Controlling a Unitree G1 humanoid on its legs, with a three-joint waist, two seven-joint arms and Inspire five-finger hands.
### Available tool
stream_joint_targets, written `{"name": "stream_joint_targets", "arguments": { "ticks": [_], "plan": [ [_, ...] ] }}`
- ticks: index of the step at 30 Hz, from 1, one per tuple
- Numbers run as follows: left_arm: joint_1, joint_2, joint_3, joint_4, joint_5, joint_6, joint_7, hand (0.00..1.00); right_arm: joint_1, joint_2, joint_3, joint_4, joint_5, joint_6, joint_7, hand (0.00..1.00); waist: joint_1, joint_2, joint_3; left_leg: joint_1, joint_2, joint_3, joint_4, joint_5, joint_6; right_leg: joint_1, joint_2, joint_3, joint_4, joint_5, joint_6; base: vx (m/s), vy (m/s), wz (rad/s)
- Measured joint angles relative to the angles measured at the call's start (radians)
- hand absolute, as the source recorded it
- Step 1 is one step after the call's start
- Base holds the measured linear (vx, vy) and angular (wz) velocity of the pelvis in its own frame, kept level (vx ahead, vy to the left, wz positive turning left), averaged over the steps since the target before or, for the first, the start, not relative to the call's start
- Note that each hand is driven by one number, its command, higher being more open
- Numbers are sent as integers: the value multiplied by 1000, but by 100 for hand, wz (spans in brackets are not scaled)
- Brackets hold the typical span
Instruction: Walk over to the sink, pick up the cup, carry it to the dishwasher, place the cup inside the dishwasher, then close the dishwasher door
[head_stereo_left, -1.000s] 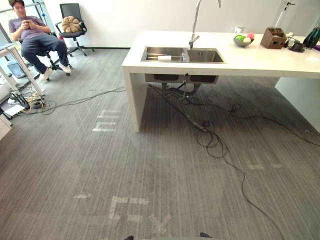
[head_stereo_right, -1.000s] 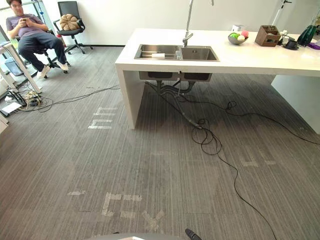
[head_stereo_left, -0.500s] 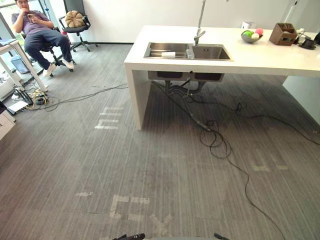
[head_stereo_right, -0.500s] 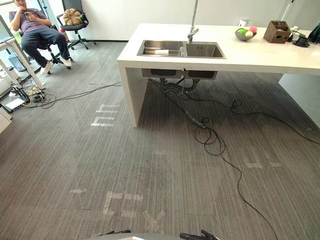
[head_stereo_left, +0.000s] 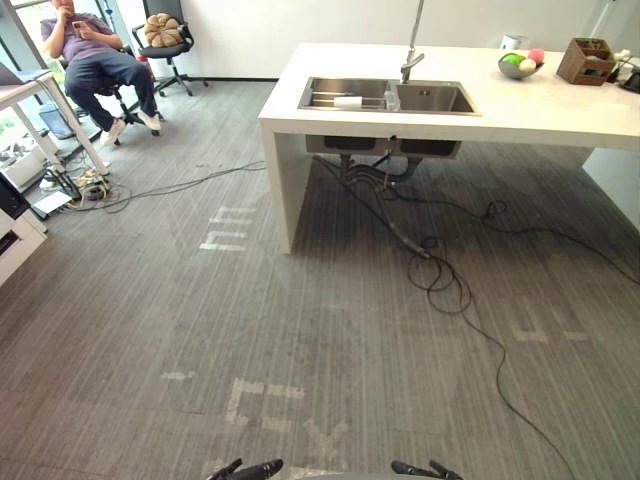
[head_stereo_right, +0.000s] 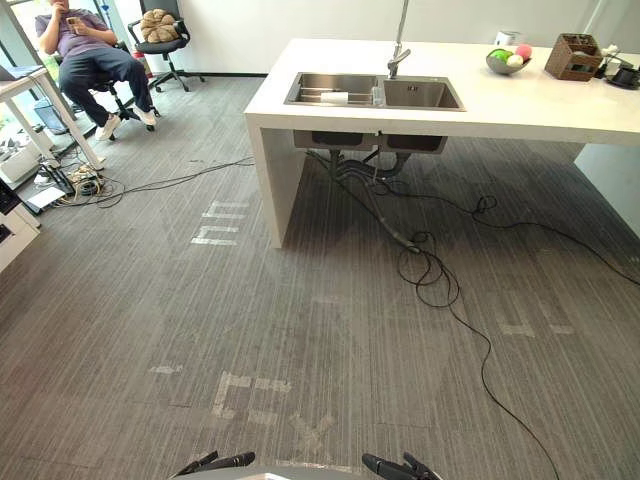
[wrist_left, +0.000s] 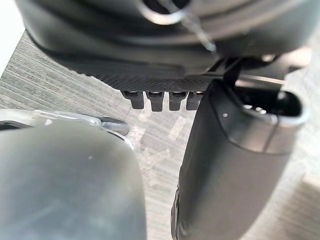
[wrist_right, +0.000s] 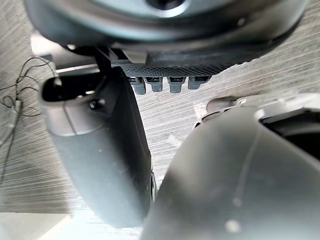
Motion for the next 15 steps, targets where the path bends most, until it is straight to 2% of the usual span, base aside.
{"name": "stream_joint_targets", "arguments": {
  "ticks": [1,3,4,5,6,8,9,10,13,14,15],
  "plan": [
    [3,-3,-4,2,-19,-19,14,100,0,-1,0,0,1,-8,1,100,0,3,5,1,-7,-8,0,2,3,1,-4,-8,8,-2,-1,-49,18,20],
    [7,-12,-4,3,-26,-58,35,100,0,-3,0,-4,17,-17,2,100,1,3,19,1,-13,-23,0,2,8,-26,-22,-24,96,-51,3,-56,24,26],
    [9,-14,-4,2,-26,-74,39,100,0,-1,0,-6,38,-19,-1,100,0,-3,26,2,-20,-36,0,-7,12,-58,-43,-35,178,-99,18,-44,32,44],
    [14,-13,-6,-3,-26,-94,39,100,2,1,0,-15,67,-19,-6,100,2,-11,31,4,-38,-56,0,-16,28,-113,-91,-45,331,-165,52,-31,47,41],
    [15,-16,-7,-3,-26,-99,39,100,3,1,0,-26,78,-20,-9,100,4,-9,33,5,-46,-58,0,-19,35,-145,-109,-39,403,-181,74,-6,74,27],
    [16,-15,-7,-7,-27,-102,39,100,-1,3,-1,-76,110,-30,-13,100,9,-13,58,22,-61,-58,2,-24,57,-278,-158,15,704,-173,78,8,81,14],
    [21,-8,-7,-9,-27,-100,41,100,-4,7,0,-82,123,-34,-16,100,2,-12,77,46,-60,-65,9,-25,68,-317,-166,48,794,-191,65,26,39,23],
    [27,-6,-7,-9,-27,-97,44,100,-4,9,1,-80,139,-34,-19,100,-2,-14,76,51,-56,-70,16,-31,70,-322,-164,56,789,-205,58,59,14,29],
    [28,-9,-3,-9,-13,-97,61,100,-4,18,-3,-79,180,-44,-23,100,-11,-3,83,65,-22,-93,35,-56,66,-328,-136,37,591,-215,55,133,-16,17],
    [18,-10,-1,-9,10,-98,65,100,-8,19,-10,-80,185,-48,-22,100,-12,-2,99,74,3,-93,43,-72,57,-346,-121,25,524,-200,55,206,-76,-9],
    [12,-10,8,-9,40,-100,65,100,-7,21,-10,-81,187,-48,-23,100,-12,-1,110,74,35,-89,64,-101,39,-373,-97,25,434,-143,55,219,-95,-11]
  ]
}}
